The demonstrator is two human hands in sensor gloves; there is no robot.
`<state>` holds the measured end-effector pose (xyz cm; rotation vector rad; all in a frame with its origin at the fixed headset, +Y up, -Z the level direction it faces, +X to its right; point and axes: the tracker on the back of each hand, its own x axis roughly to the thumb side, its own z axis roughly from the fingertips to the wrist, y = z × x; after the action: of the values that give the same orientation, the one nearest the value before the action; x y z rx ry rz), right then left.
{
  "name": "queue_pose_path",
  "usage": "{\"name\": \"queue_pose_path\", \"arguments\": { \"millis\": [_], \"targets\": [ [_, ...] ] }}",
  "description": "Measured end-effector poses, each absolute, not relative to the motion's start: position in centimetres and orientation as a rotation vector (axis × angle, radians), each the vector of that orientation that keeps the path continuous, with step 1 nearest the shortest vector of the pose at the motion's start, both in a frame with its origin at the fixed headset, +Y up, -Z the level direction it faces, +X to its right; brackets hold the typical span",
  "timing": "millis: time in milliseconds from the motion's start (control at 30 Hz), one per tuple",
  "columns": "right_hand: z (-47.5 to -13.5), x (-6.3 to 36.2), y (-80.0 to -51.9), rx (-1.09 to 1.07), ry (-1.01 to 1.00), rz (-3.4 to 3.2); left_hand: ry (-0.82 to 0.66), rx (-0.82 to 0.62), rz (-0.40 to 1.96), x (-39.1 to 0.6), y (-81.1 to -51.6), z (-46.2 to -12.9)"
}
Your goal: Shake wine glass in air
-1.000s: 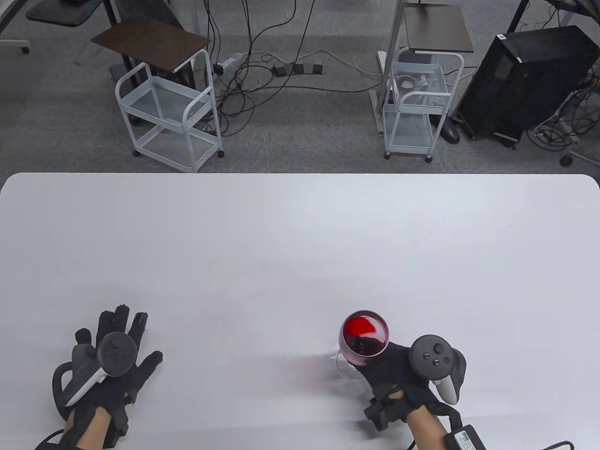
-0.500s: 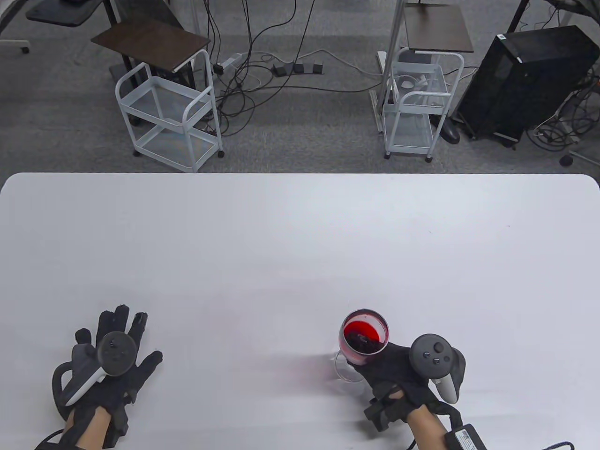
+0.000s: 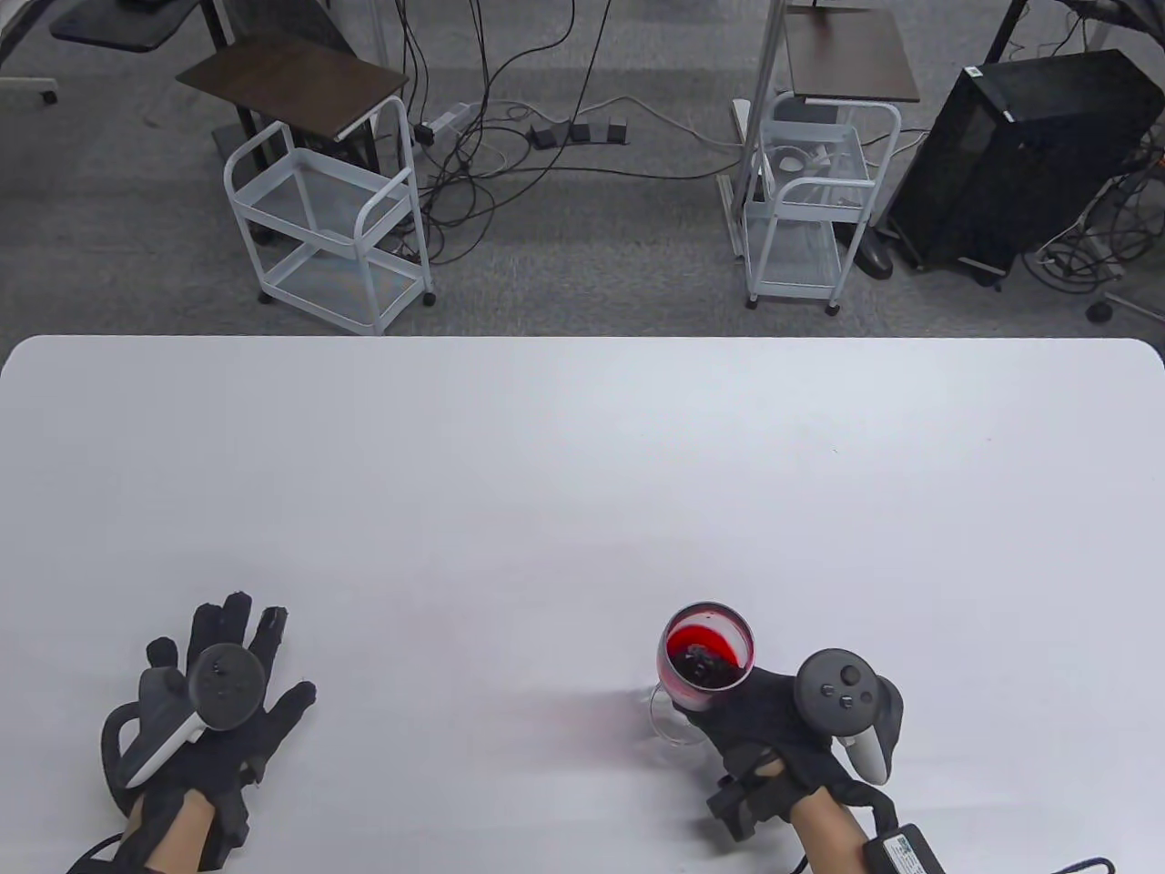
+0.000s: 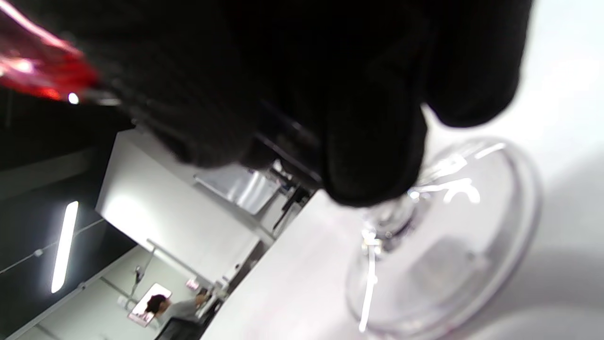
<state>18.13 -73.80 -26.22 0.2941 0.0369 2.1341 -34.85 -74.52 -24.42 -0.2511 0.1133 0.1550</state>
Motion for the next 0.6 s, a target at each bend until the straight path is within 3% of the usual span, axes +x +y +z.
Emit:
{"name": "queue_pose_path", "arguments": {
  "millis": [133,233,367,500,600],
  "targets": [
    [-26.41,18.59,-73.42,0.234,-0.051,2.149,0.114,-0.242,0.159,-34.88,-74.44,-24.33],
    [-26.32,18.29,-73.9,0.283,0.036,2.138,0.115,-0.249,0.153,-34.84,-74.56,-24.43],
    [-26.37,18.52,-73.41,0.243,-0.048,2.145,0.117,-0.25,0.154,-34.85,-74.57,-24.39],
    [-26.33,17.99,-74.06,0.295,0.063,2.155,0.116,-0.253,0.153,-34.85,-74.66,-24.46],
    [-26.46,18.02,-73.77,0.282,0.016,2.148,0.118,-0.254,0.153,-34.84,-74.63,-24.43]
  ]
}}
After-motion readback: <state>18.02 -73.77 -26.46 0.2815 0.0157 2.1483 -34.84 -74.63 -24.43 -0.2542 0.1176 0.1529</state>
